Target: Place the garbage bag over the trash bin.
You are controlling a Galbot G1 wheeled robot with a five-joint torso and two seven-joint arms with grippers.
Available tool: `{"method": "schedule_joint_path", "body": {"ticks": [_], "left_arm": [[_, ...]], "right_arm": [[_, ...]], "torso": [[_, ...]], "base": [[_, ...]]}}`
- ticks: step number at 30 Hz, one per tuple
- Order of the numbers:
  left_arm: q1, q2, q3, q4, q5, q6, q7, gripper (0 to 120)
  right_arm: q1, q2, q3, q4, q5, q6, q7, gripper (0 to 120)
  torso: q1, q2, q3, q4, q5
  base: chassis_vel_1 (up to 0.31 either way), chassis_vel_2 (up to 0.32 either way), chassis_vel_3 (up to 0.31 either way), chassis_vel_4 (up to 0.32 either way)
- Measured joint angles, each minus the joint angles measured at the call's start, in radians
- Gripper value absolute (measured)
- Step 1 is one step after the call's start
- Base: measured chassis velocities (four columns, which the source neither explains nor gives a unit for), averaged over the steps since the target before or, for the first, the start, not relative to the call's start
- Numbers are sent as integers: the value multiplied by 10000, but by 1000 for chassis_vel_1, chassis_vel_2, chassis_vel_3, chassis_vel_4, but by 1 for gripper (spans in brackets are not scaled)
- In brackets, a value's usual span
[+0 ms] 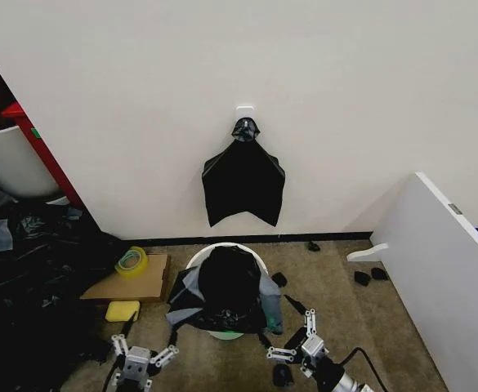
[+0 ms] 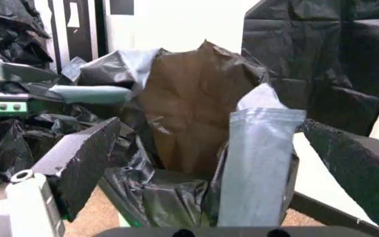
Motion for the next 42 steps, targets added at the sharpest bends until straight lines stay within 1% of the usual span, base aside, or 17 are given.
{"method": "schedule_joint_path", "body": {"ticks": [1,2,4,6,8,9,10,11,13,18,20,22,24,25,28,37,42], "left_arm": [[0,0,0,0,0,0,0,100],[-96,43,-48,146,-146,-209,558,100],[-507,127,-442,860,-491,-1061,2459,100],[-598,134,-603,1033,-580,-1239,2886,100],[-1017,119,-1265,1945,-879,-2047,4920,100],[-1163,84,-1439,2240,-919,-2288,5521,100],[-1163,84,-1439,2240,-919,-2288,5521,100],[-1374,14,-1674,2664,-940,-2622,6255,100],[-1720,-101,-1973,3337,-855,-3038,6807,100],[-2214,-222,-2226,4209,-1339,-3548,7411,100],[-2591,-298,-2496,4635,-2327,-3741,8830,100],[-2677,-305,-2556,4717,-2569,-3751,9225,100],[-3153,-313,-2875,5115,-3502,-3756,10957,100],[-3153,-313,-2875,5115,-3502,-3756,10957,100],[-3782,-307,-3408,5670,-4011,-3757,12832,100],[-4919,-139,-4185,7114,-4031,-3717,15131,100],[-5206,-151,-4312,7639,-4155,-3701,15319,100]], "right_arm": [[0,0,0,0,0,0,0,100],[-13,49,-3,-4,-44,-6,10,100],[-47,184,-36,-25,-160,-31,37,100],[-47,219,-48,-34,-190,-37,41,100],[-10,328,-111,-85,-291,-54,44,100],[18,366,-132,-116,-325,-56,44,100],[18,366,-132,-116,-325,-56,44,100],[51,415,-154,-152,-358,-65,44,100],[67,484,-172,-187,-379,-74,44,100],[52,550,-177,-194,-389,-109,43,100],[53,579,-156,-196,-389,-177,62,100],[56,590,-151,-198,-389,-197,71,100],[61,651,-123,-205,-388,-258,129,100],[61,651,-123,-205,-388,-258,129,100],[38,693,-115,-202,-386,-308,171,100],[50,801,-168,-276,-415,-386,220,100],[18,764,-105,18,-427,-309,219,100]], "torso": [[0,0,0,0,0],[0,0,0,0,1],[0,0,0,2,-4],[0,0,0,2,-3],[0,0,0,2,7],[0,0,0,2,1],[0,0,0,2,1],[0,-1,0,3,-3],[0,-1,1,3,3],[1,-2,1,4,0],[0,-1,0,1,4],[1,-1,1,3,3],[1,-1,1,3,0],[1,-1,1,3,0],[1,-1,1,1,1],[1,-2,1,2,1],[0,-2,1,3,3]], "base": [[0,0,0,0],[0,0,0,0],[0,0,0,0],[0,0,0,0],[0,0,0,0],[0,0,0,0],[0,0,0,0],[0,0,0,0],[0,0,0,0],[0,0,0,0],[0,0,0,0],[0,0,0,0],[0,0,0,0],[0,0,0,0],[0,0,0,0],[0,0,0,0],[0,0,0,0]]}}
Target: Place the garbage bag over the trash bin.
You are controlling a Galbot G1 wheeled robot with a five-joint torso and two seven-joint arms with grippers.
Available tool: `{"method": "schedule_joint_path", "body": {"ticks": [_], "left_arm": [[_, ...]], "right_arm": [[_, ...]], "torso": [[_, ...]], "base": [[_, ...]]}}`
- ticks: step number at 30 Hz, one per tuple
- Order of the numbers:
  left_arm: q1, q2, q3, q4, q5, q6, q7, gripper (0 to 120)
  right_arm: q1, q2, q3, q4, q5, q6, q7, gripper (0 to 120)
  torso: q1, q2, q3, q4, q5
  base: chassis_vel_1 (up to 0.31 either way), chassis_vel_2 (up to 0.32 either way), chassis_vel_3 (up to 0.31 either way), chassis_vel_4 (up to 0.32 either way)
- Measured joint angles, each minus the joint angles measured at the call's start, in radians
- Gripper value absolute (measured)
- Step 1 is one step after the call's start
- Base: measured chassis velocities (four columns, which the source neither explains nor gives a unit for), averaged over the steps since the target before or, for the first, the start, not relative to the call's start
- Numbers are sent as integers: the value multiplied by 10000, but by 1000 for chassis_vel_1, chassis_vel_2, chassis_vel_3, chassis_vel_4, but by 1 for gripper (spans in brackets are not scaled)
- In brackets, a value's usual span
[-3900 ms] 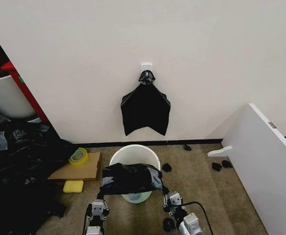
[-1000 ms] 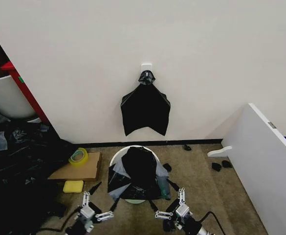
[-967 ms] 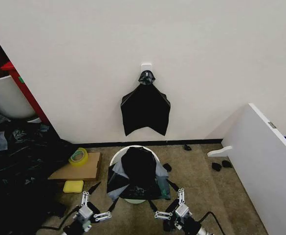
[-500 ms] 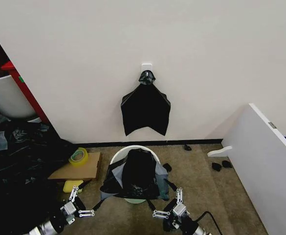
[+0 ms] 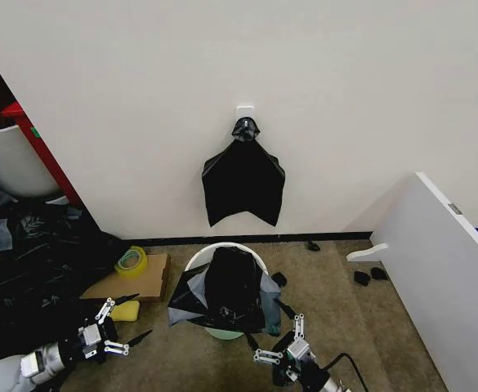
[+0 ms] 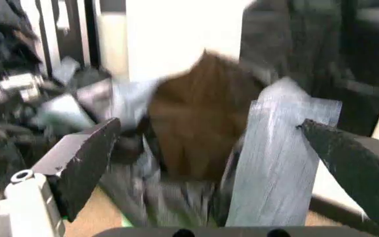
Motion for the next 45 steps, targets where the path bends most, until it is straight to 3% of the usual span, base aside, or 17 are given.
{"method": "schedule_joint_path", "body": {"ticks": [6,11,13,14,15,16,18,19,21,22,25,26,28,34,38,45], "left_arm": [[-216,-141,-443,-14,-677,25,-24,100],[-184,-409,-1038,-871,-1680,230,-1140,100],[84,-614,-1160,-1551,-1711,172,-2607,100],[309,-844,-1111,-2089,-1600,107,-3919,100],[309,-844,-1111,-2089,-1600,107,-3919,100],[525,-1077,-935,-2562,-1490,95,-4997,100],[650,-1190,-850,-2787,-1459,113,-5401,100],[914,-1452,-700,-3220,-1414,158,-5961,100],[1243,-1958,-556,-3922,-1109,180,-6507,100],[1243,-1958,-556,-3922,-1109,180,-6507,100],[1421,-2156,-508,-4222,-607,177,-7199,100],[1421,-2156,-508,-4222,-607,177,-7199,100],[1502,-2196,-530,-4226,-380,112,-7500,100],[1721,-2243,-569,-4090,84,58,-8153,100],[1731,-2238,-572,-3971,326,55,-8417,100],[1657,-2285,-501,-3880,632,55,-8718,100]], "right_arm": [[-153,-218,119,995,727,356,-638,100],[532,-587,136,2000,2364,-658,-400,100],[1330,-744,146,2226,3228,-1981,411,100],[2097,-826,182,2247,3975,-3038,933,100],[2097,-826,182,2247,3975,-3038,933,100],[2921,-870,192,2113,4707,-4092,1199,100],[3375,-884,160,1953,5059,-4563,1257,100],[4464,-887,7,1418,5763,-5582,1202,100],[6266,-742,-358,267,6291,-8149,485,100],[6266,-742,-358,267,6291,-8149,485,100],[8142,-263,-412,-1134,5801,-12038,-1610,100],[8142,-263,-412,-1134,5801,-12038,-1610,100],[8964,179,-513,-1962,5238,-13153,-2763,100],[9889,1075,-828,-3541,4209,-13390,-3907,100],[10026,1190,-1166,-3883,3795,-13325,-4383,100],[9825,1258,-1527,-3846,3692,-13212,-3865,100]], "torso": [[0,0,0,0,-2],[0,0,-1,-4,1],[0,0,-1,0,2],[0,0,-1,1,4],[0,0,-1,1,4],[0,0,-1,-2,4],[0,0,-1,-1,1],[0,0,0,1,0],[0,0,1,4,3],[0,0,1,4,3],[1,0,1,-2,4],[1,0,1,-2,4],[0,0,1,1,-1],[1,0,0,1,0],[0,0,0,-2,0],[0,0,-1,-3,0]], "base": [[0,0,0,0],[0,0,0,0],[0,0,0,0],[0,0,0,0],[0,0,0,0],[0,0,0,0],[0,0,0,0],[0,0,0,0],[0,0,0,0],[0,0,0,0],[0,0,0,0],[0,0,0,0],[0,0,0,0],[0,0,0,0],[0,0,0,0],[0,0,0,0]]}}
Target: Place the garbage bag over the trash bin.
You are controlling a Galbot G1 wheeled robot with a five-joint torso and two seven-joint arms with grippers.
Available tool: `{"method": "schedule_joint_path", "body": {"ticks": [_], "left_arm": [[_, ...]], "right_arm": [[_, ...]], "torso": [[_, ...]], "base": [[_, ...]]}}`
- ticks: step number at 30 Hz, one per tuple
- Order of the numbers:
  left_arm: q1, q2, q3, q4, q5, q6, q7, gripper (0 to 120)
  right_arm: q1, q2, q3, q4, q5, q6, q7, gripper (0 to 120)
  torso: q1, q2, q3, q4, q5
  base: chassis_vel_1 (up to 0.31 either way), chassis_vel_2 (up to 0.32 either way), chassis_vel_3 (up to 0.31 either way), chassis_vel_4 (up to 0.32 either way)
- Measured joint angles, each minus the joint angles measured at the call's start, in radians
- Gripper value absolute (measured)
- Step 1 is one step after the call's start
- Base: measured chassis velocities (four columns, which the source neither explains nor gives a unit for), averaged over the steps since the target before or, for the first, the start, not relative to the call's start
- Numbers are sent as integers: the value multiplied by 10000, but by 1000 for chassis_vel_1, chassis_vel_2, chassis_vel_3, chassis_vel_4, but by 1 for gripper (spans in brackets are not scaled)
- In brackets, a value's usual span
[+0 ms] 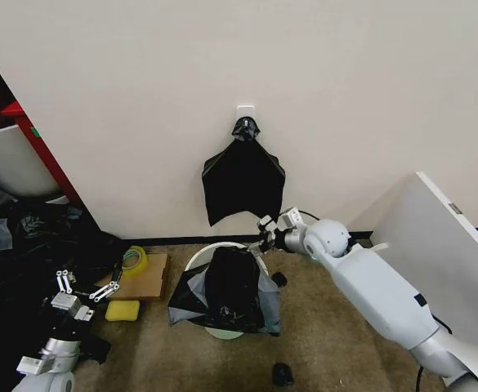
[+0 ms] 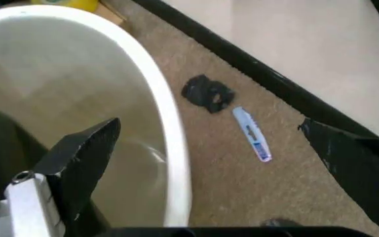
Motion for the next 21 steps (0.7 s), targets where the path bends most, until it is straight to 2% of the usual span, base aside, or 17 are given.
{"method": "schedule_joint_path", "body": {"ticks": [3,7,10,11,13,15,19,21], "left_arm": [[18,-58,24,1,90,0,-87,100],[58,-115,22,2,331,0,-414,100],[134,-153,-26,17,575,-2,-900,100],[134,-153,-26,17,575,-2,-900,100],[186,-183,-47,-38,615,-4,-1117,100],[235,-204,-51,-121,674,-6,-1448,100],[245,-216,-52,-179,691,-6,-1644,100],[245,-230,-52,-243,694,7,-1762,100]], "right_arm": [[-83,57,-29,-22,0,24,321,94],[-231,54,-113,18,-2,55,548,77],[-496,109,-187,93,2,74,835,57],[-496,109,-187,93,2,74,835,57],[-617,108,-272,204,127,80,1110,49],[-725,105,-375,384,574,87,1776,38],[-789,102,-455,566,1135,92,2602,30],[-901,72,-562,810,1858,95,3653,20]], "torso": [[0,1,0,2,0],[0,1,0,2,0],[0,1,0,3,0],[0,1,0,3,0],[0,1,0,3,0],[0,1,0,3,1],[0,1,0,3,1],[0,1,0,4,1]], "base": [[0,0,0,0],[0,0,0,0],[0,0,0,0],[0,0,0,0],[0,0,0,0],[0,0,0,0],[0,0,0,0],[0,0,0,0]]}}
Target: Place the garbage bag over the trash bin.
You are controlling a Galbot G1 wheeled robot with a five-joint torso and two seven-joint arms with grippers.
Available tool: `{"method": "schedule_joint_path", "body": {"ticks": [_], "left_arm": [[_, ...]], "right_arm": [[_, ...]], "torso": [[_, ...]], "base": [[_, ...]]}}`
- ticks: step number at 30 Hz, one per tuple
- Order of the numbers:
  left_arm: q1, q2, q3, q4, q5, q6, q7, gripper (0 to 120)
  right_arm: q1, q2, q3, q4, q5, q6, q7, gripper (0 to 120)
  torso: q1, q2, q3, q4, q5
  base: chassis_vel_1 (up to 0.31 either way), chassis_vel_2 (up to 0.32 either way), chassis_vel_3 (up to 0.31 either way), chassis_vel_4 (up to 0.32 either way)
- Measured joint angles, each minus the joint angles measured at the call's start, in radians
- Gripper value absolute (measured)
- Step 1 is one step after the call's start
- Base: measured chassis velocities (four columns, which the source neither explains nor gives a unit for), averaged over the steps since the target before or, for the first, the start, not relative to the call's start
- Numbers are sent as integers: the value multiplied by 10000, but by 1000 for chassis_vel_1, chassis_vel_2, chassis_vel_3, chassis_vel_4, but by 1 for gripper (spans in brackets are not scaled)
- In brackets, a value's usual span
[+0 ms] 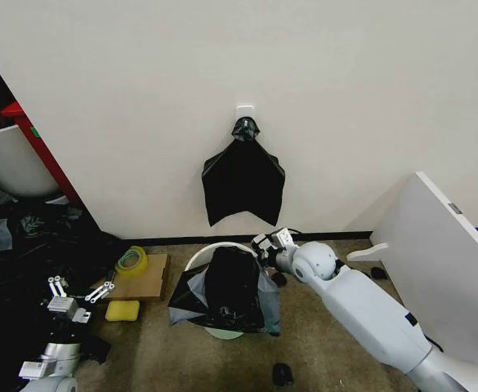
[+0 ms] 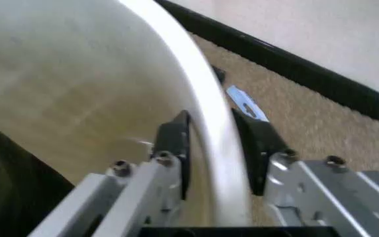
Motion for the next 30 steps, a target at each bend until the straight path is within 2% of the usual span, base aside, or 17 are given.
{"method": "schedule_joint_path", "body": {"ticks": [2,3,6,7,8,10,13,15,17,18,21,30], "left_arm": [[2,-4,4,-62,2,41,-61,100],[2,-4,4,-62,2,41,-61,100],[23,0,17,-159,3,96,-120,100],[23,0,17,-159,3,96,-120,100],[27,5,16,-170,3,101,-129,100],[37,18,16,-180,7,110,-157,100],[37,18,17,-182,10,110,-172,100],[43,6,17,-204,25,112,-199,100],[44,-1,20,-219,30,112,-203,100],[51,-25,33,-278,37,114,-209,100],[85,-81,60,-394,46,120,-225,100],[166,-180,79,-536,116,88,-266,100]], "right_arm": [[-178,-62,-74,279,748,10,1112,11],[-178,-62,-74,279,748,10,1112,11],[-683,-269,-107,1115,2846,320,4006,1],[-683,-269,-107,1115,2846,320,4006,1],[-856,-350,-96,1383,3277,511,4552,1],[-1568,-615,27,2443,4400,1321,6247,1],[-1804,-668,110,2780,4691,1594,6776,1],[-2417,-733,324,3468,5308,2368,7970,1],[-2633,-734,388,3682,5439,2712,8290,1],[-3058,-659,520,4034,5506,3458,8804,1],[-3921,-264,832,4458,5142,4762,9621,1],[-5575,616,1078,4504,3385,6289,10190,1]], "torso": [[0,0,0,0,0],[0,0,0,0,0],[0,0,0,2,2],[0,0,0,2,2],[0,1,-1,0,-2],[0,0,0,-3,1],[0,0,-1,-4,0],[0,0,-1,-4,-4],[0,0,0,-4,-3],[0,1,-1,-3,-1],[0,0,-1,-1,0],[0,1,-1,-1,-2]], "base": [[0,0,0,0],[0,0,0,0],[0,0,0,0],[0,0,0,0],[0,0,0,0],[0,0,0,0],[0,0,0,0],[0,0,0,0],[0,0,0,0],[0,0,0,0],[0,0,0,0],[0,0,0,0]]}}
